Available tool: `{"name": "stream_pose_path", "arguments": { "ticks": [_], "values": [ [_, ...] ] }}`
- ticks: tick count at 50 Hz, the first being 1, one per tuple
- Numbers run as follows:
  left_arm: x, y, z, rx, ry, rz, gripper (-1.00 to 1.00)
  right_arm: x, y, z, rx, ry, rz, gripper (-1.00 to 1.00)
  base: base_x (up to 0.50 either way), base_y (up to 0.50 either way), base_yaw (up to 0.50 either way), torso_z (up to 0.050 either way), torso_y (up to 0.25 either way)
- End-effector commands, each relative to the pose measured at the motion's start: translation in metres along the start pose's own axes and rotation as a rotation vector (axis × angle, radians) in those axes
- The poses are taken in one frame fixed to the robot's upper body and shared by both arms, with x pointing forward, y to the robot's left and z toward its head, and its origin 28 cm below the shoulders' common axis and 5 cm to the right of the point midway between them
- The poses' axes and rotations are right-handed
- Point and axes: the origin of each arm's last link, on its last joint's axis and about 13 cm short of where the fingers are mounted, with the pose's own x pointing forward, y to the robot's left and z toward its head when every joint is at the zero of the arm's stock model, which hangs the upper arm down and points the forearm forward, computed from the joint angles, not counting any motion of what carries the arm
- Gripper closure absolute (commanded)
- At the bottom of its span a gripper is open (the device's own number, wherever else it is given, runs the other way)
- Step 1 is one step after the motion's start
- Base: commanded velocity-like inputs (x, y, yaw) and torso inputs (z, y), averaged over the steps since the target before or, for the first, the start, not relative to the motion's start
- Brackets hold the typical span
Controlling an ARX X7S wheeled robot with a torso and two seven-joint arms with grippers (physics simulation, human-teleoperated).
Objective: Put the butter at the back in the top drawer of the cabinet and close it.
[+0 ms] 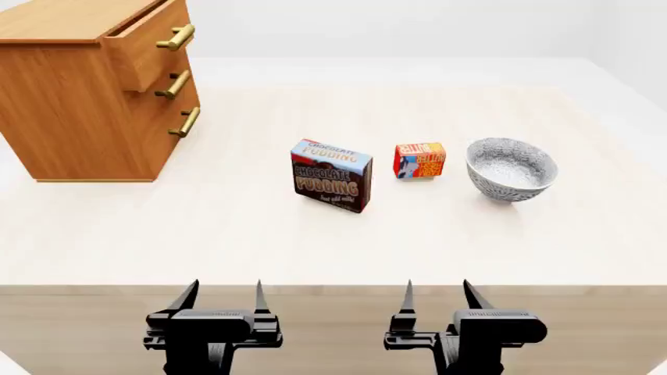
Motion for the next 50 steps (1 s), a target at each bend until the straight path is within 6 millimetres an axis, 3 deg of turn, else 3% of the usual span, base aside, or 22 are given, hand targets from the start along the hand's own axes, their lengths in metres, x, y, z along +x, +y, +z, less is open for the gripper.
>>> {"name": "stream_pose_path", "arguments": {
  "ticks": [1,37,50],
  "values": [
    [0.0,0.0,0.0,0.001,0.001,0.0,-1.0,0.0,0.0,0.0,0.0,0.003,0.0,-1.0,0.0,0.0,0.0,0.0,0.0],
    [-0.001,0.0,0.001,0.031,-0.008,0.008,-1.0,0.002,0.0,0.002,-0.005,-0.002,-0.041,-1.0,0.0,0.0,0.0,0.0,0.0],
    [-0.022,-0.003,0.051,0.094,-0.218,0.001,-1.0,-0.016,-0.005,0.047,-0.006,-0.131,-0.065,-1.0,0.0,0.0,0.0,0.0,0.0]
  ]
}}
